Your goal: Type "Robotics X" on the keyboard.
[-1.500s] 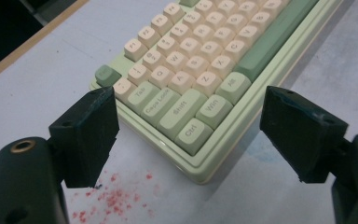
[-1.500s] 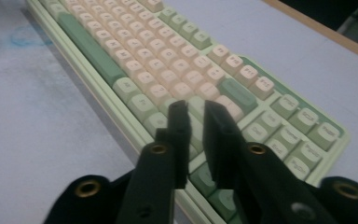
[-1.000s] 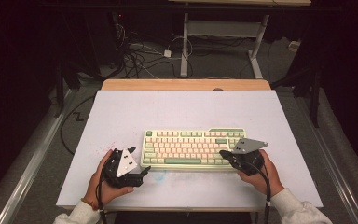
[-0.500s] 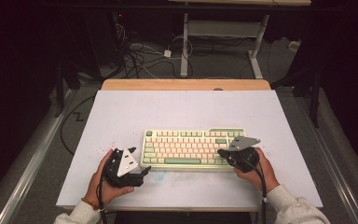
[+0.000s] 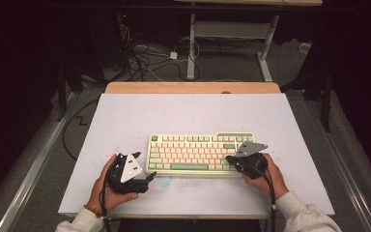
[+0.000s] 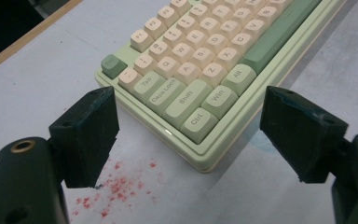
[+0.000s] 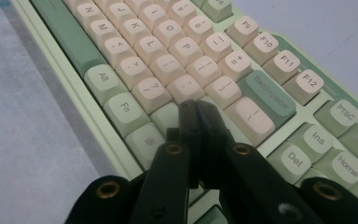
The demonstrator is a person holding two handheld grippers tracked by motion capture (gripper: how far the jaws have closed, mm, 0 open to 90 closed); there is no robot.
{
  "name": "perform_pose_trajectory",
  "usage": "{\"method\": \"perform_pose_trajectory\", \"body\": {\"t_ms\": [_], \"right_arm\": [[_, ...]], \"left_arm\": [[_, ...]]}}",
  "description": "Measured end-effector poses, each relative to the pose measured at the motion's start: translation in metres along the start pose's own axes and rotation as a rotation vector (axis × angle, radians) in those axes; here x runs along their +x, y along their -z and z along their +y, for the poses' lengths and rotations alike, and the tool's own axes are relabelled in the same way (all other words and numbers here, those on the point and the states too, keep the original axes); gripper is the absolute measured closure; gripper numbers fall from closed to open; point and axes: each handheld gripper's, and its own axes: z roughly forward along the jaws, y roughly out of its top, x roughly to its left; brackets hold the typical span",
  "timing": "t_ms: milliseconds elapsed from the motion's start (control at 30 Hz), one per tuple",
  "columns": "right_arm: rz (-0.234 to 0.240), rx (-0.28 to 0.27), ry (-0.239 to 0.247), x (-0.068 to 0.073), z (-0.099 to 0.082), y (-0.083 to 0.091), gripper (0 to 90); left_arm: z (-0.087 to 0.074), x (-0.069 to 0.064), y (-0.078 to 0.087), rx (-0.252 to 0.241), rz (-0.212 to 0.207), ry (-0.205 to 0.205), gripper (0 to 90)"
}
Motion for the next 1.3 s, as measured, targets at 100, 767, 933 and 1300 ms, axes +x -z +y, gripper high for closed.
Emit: {"method": "perform_pose_trajectory", "body": {"t_ms": [100, 767, 933, 1300], "right_arm": [[-0.001, 0.002, 0.000, 0.000, 0.000, 0.000, 90.0], [-0.017, 0.000, 0.005, 0.002, -0.002, 0.001, 90.0], [-0.021, 0.000, 0.008, 0.003, -0.002, 0.001, 90.0], [-0.027, -0.001, 0.010, 0.004, -0.002, 0.001, 90.0]], "left_arm": [[0.002, 0.000, 0.001, -0.005, 0.001, 0.003, 18.5], [0.024, 0.022, 0.004, -0.031, -0.047, 0.087, 79.8], [0.033, 0.018, -0.003, 0.008, -0.081, 0.060, 86.9], [0.045, 0.012, -0.021, 0.067, -0.126, 0.028, 87.0]]}}
